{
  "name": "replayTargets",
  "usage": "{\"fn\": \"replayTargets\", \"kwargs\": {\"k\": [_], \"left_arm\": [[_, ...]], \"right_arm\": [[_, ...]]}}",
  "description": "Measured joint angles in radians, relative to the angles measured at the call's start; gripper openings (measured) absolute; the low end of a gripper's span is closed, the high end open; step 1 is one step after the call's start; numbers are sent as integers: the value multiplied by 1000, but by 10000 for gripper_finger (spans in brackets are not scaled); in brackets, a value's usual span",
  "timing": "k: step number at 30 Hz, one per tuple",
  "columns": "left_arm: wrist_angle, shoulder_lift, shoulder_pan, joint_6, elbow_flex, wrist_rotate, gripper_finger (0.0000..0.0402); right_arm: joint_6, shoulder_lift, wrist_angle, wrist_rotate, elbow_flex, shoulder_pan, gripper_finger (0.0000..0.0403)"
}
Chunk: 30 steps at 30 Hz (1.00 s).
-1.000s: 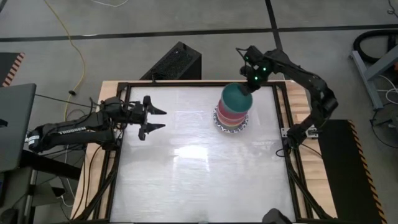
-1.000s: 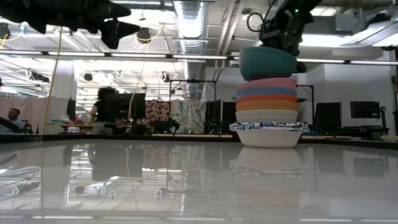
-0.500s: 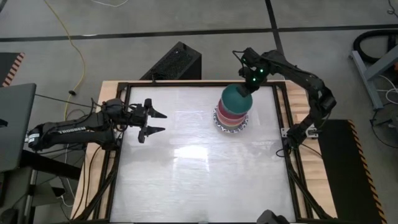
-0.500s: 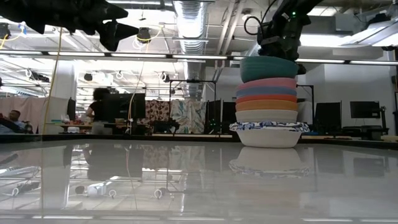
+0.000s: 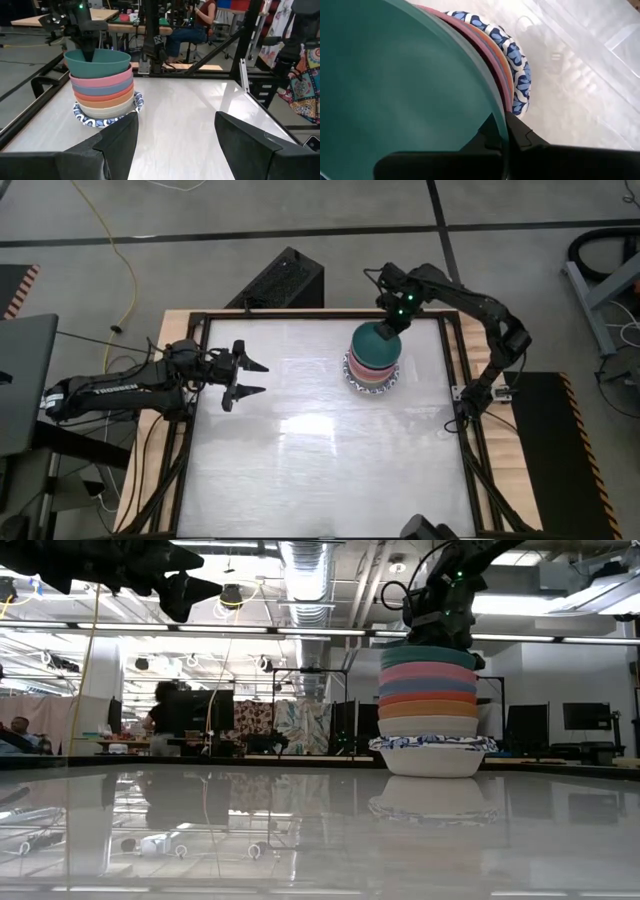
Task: Nest bowls inside each other
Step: Stack the green bowl on top of the pink bowl
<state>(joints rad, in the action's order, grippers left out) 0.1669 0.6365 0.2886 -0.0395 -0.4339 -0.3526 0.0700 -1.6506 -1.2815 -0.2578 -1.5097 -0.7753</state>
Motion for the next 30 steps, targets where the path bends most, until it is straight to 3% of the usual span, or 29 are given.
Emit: {"fn": "replayTargets", "kwargs": {"k": [15,30], "left_arm": [[-29,0,0,-8,0,1,251],[-46,0,0,-9,0,1,251]], "right_arm": [[-53,0,-24,-1,0,23,80],[-54,58,-33,-6,0,6,87]]}}
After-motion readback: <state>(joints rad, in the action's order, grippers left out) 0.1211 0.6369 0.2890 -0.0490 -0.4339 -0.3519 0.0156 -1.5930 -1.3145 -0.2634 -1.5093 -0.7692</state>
